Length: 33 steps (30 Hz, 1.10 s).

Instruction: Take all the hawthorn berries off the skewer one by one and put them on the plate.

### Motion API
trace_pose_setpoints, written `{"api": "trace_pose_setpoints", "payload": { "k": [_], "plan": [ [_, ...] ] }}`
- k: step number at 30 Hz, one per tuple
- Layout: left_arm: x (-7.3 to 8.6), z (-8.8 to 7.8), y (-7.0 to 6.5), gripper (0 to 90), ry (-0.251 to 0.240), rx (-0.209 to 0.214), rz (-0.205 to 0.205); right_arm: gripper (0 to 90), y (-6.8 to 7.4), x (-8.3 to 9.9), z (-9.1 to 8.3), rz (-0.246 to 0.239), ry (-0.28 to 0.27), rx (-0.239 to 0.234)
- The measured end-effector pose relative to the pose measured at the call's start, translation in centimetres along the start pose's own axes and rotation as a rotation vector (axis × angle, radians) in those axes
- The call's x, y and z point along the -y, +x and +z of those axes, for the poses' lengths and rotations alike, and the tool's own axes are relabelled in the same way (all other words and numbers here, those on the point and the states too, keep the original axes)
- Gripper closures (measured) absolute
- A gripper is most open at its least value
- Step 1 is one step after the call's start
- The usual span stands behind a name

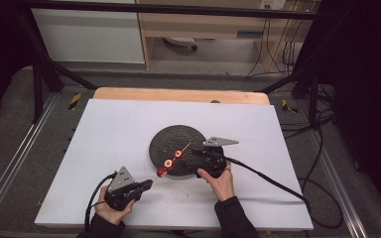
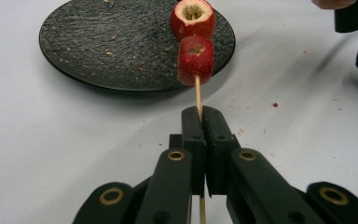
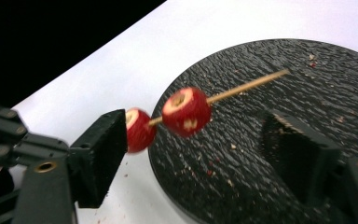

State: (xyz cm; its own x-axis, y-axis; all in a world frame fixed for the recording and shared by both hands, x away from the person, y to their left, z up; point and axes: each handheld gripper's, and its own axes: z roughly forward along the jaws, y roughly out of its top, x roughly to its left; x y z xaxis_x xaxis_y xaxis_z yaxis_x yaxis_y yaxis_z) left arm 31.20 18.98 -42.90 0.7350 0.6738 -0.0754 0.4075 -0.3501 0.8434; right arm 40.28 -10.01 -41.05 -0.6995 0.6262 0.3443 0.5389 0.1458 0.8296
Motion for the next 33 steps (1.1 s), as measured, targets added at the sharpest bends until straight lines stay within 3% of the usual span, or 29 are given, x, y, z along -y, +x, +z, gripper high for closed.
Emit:
{"api": "trace_pose_setpoints", "payload": {
  "k": [4, 14, 33],
  "plan": [
    [-0.1, -0.1, -0.2, 88.0, -0.008, 0.004, 0.003, 33.1, 0.0, -0.1, 0.9, 0.019, 0.003, -0.014],
    [-0.1, 0.0, -0.5, 88.0, -0.01, 0.012, 0.011, 50.5, -0.2, -0.2, 1.2, 0.055, 0.005, -0.049],
    [-0.2, -0.2, -0.6, 88.2, -0.027, 0.012, 0.023, 61.9, -0.4, -0.9, 0.7, 0.11, -0.017, -0.093]
  ]
}}
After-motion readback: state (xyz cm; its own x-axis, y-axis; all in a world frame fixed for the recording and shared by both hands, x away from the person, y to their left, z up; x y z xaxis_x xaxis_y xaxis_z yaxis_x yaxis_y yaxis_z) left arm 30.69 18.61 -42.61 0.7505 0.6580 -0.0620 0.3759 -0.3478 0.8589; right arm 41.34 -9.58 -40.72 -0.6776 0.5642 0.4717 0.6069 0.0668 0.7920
